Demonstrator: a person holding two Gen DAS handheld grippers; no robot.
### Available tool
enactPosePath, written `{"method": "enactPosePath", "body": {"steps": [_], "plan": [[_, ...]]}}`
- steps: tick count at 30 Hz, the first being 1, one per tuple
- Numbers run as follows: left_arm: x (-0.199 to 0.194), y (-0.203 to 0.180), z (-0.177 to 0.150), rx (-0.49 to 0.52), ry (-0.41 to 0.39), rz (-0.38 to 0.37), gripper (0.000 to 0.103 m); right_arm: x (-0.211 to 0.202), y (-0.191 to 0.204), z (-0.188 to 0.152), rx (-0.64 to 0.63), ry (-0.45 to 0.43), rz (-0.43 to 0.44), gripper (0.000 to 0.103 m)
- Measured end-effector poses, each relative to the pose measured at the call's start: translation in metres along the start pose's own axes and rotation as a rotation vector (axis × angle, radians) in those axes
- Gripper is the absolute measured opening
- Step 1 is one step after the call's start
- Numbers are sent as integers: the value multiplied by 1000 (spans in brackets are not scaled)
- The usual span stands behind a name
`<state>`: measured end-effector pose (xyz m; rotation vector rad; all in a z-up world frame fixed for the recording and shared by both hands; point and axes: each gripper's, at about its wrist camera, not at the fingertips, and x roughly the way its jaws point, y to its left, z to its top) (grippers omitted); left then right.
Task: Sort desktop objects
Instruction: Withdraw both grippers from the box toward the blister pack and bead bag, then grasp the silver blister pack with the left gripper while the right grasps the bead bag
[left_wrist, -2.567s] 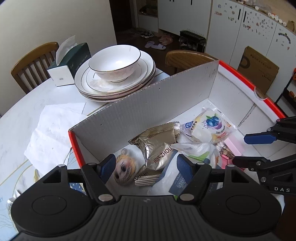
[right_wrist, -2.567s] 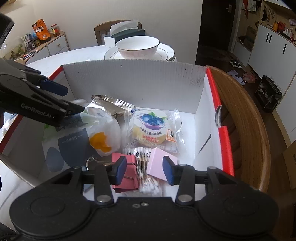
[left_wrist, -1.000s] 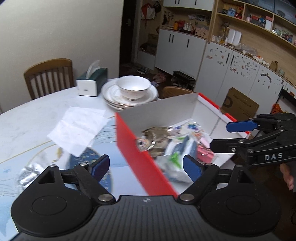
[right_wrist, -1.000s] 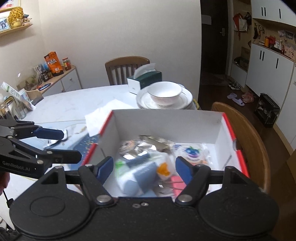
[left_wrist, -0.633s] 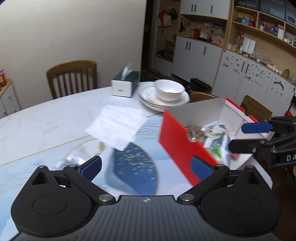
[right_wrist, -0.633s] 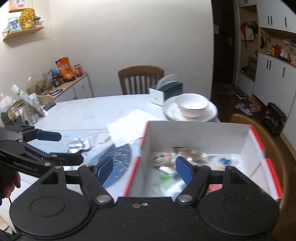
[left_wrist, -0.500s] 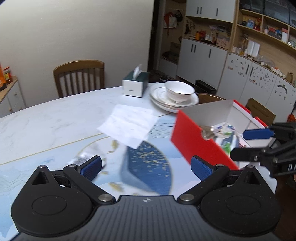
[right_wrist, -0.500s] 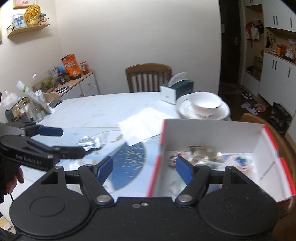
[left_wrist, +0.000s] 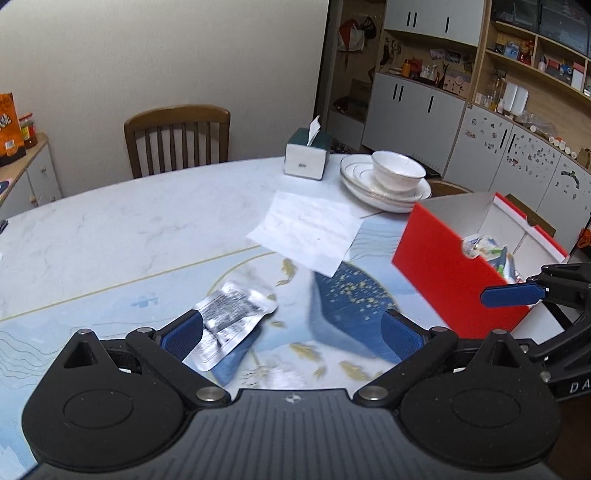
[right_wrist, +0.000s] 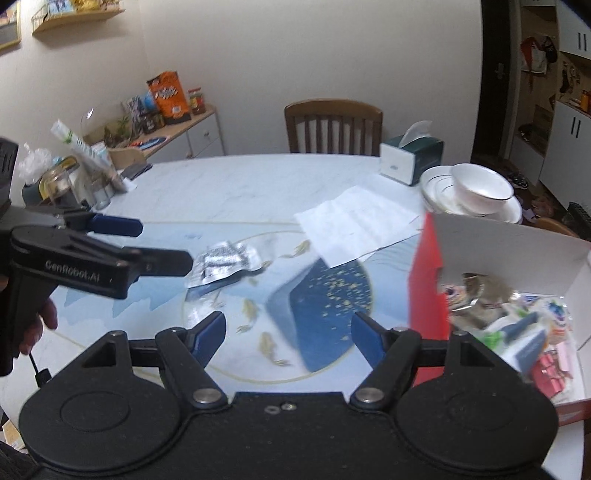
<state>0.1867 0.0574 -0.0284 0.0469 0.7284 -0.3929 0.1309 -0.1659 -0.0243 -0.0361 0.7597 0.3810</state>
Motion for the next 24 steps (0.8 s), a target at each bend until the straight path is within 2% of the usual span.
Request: {"method": "enactPosePath", "body": {"steps": [5, 14, 24], "plan": [[15, 25, -2, 2, 35, -37, 103, 18, 21, 3, -22, 27, 6, 75], [50, 54, -3, 45, 63, -7, 103, 53, 52, -1, -77, 90, 31, 75], [90, 71, -6, 149, 118, 22, 103, 92, 72, 1, -121, 145, 44, 74]]}}
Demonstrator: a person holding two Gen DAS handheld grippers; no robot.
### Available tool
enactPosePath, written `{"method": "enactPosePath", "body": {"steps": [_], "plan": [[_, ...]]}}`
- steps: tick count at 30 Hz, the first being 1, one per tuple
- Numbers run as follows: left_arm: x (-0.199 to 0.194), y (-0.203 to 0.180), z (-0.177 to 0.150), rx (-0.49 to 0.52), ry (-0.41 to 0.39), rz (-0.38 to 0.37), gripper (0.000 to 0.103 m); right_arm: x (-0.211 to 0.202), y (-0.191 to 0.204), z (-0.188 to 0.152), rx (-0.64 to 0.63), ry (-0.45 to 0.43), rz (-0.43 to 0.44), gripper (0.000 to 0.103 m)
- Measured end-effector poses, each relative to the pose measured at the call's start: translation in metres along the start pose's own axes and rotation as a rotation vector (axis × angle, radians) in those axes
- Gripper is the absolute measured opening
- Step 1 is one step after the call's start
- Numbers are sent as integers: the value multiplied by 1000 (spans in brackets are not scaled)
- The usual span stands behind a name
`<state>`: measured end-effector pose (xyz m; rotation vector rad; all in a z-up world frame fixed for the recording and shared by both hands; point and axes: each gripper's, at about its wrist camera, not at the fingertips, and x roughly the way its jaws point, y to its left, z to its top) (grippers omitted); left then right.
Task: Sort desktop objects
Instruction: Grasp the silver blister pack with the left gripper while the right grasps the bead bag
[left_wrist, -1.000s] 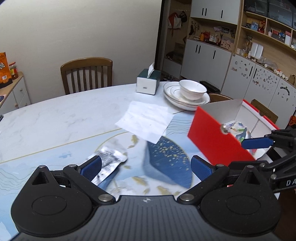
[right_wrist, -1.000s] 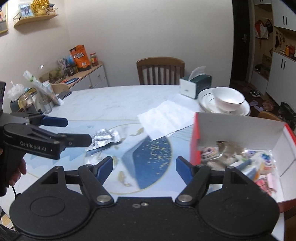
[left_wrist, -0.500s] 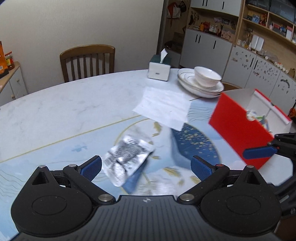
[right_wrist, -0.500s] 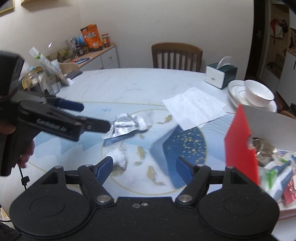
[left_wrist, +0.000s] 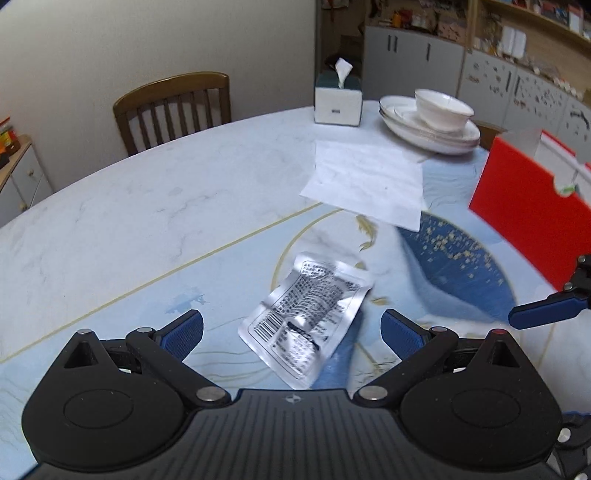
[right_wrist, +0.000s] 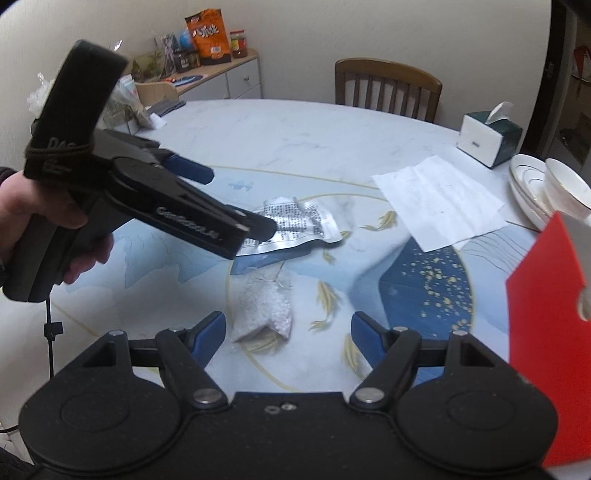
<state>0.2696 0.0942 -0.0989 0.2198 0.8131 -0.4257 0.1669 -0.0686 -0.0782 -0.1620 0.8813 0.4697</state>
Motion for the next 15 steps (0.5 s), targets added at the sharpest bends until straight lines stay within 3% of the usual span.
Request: {"method": "enactPosePath", "body": {"steps": [15], "plan": [[45, -8, 4, 228, 12, -67, 102, 48, 12, 9, -39, 82, 9, 73]]}}
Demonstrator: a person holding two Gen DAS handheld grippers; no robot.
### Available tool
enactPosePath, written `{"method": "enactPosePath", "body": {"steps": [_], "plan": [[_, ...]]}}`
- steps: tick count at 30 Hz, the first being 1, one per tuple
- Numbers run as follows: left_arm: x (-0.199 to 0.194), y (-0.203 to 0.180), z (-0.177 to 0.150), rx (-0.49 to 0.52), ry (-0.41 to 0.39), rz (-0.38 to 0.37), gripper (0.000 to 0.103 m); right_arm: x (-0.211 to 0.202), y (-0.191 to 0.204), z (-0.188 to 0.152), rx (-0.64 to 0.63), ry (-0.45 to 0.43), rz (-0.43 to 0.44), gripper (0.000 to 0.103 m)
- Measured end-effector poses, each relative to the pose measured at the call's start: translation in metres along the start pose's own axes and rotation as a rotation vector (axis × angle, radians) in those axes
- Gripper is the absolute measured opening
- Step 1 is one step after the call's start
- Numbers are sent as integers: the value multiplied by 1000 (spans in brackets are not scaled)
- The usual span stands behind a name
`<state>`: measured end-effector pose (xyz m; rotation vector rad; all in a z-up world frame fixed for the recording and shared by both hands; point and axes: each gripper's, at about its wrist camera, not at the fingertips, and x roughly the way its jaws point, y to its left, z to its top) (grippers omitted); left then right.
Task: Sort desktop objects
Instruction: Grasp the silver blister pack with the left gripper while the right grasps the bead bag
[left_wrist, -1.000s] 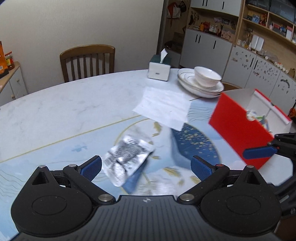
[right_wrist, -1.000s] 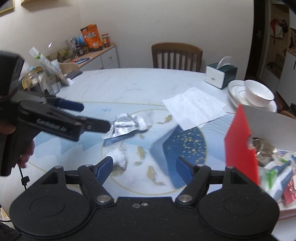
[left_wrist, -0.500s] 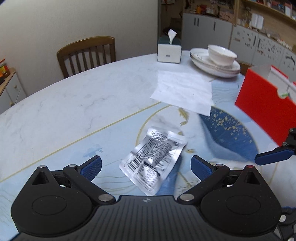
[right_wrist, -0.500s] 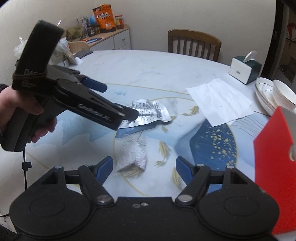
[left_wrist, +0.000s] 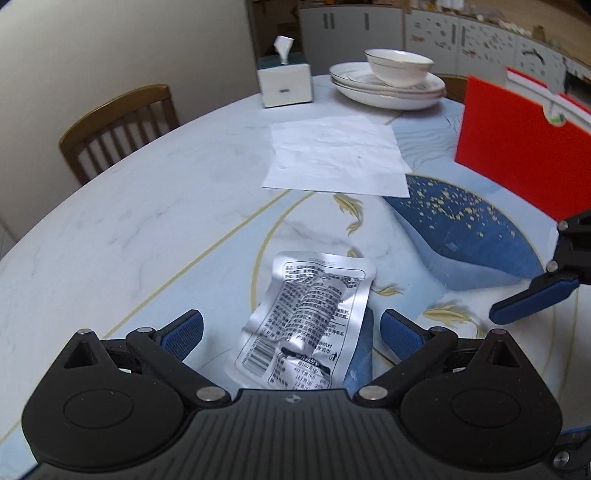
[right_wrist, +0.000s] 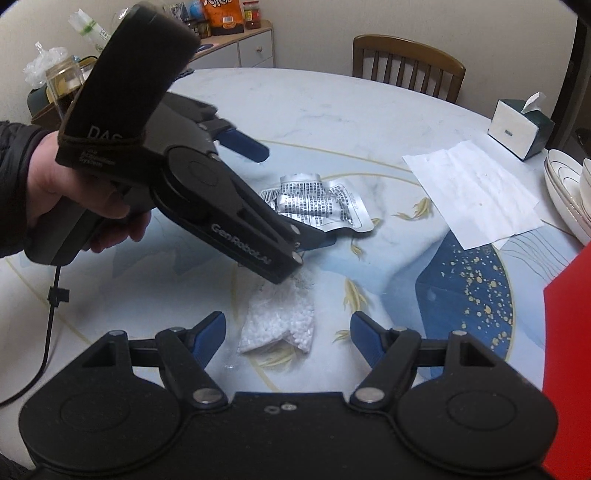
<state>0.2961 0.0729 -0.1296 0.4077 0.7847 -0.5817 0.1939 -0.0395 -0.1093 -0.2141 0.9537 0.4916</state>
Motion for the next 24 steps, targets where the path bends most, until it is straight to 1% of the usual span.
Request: {"method": "enactPosePath", "body": {"steps": [3, 8, 10, 14, 15, 17, 18, 19, 22, 24], "plan": [[5, -3, 0, 23, -6, -1, 102, 7, -1, 2, 4, 10, -5, 72], [8, -3, 1, 27, -16, -12, 99, 14, -3, 4, 16, 12, 4, 71], [8, -3, 1, 26, -20, -19, 98, 16, -2, 5, 13, 14, 9, 69], [9, -1, 3, 12, -22, -37, 89, 20, -3, 7, 27, 20, 22, 64], [9, -1, 3, 9, -22, -43, 85, 21, -3, 7, 30, 22, 22, 60], [8, -1, 4, 2, -23, -55, 78, 23, -3, 8, 28, 21, 24, 58], [8, -2, 5, -1, -20, -57, 75, 23, -3, 9, 31, 19, 25, 55], [7, -3, 5, 0, -20, -53, 75, 23, -4, 9, 37, 16, 28, 50], [6, -3, 4, 1, -23, -51, 75, 22, -8, 8, 48, 16, 30, 41], [5, -3, 4, 1, -28, -52, 75, 20, -11, 7, 61, 17, 33, 38]]}}
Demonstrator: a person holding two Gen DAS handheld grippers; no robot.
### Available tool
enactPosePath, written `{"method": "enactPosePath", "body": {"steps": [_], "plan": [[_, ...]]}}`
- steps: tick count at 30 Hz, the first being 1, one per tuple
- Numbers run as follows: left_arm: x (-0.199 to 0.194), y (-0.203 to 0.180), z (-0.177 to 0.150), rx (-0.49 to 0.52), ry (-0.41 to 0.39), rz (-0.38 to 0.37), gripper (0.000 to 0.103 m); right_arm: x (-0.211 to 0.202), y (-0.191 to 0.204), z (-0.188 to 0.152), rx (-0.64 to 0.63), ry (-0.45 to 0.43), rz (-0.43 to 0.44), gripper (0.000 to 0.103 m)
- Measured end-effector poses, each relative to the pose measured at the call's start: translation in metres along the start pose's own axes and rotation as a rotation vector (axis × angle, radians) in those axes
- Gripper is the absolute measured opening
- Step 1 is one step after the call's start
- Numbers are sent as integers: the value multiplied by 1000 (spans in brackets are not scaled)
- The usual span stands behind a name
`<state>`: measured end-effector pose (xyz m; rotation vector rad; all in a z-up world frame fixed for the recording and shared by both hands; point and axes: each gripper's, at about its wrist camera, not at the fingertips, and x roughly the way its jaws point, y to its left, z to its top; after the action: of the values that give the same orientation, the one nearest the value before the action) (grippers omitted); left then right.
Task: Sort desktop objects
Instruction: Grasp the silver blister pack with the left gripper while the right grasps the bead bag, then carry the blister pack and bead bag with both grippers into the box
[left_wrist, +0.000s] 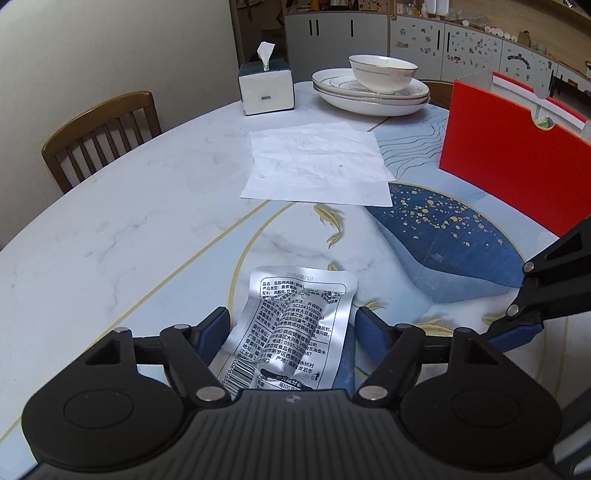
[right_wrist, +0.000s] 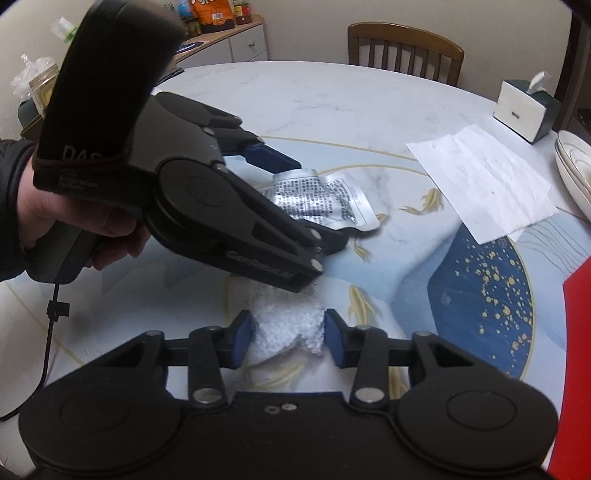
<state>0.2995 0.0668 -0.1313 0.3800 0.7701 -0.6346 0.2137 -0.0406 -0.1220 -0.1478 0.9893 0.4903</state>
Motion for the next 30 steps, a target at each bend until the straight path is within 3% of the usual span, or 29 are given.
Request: {"method": "enactPosePath", "body": {"steps": [7, 9, 15, 30], "plan": [[2, -2, 1, 6, 7, 4, 75, -11, -18, -11, 57, 1, -27, 35], [2, -2, 2, 2, 10, -1, 67, -14, -23, -15, 72, 0, -33, 34], [0, -13, 5, 19, 30, 30, 59, -23, -30, -22, 97, -1, -43, 33], [-31, -61, -1, -121, 73, -1, 58, -62, -55, -43, 166, -55, -58, 31]]}}
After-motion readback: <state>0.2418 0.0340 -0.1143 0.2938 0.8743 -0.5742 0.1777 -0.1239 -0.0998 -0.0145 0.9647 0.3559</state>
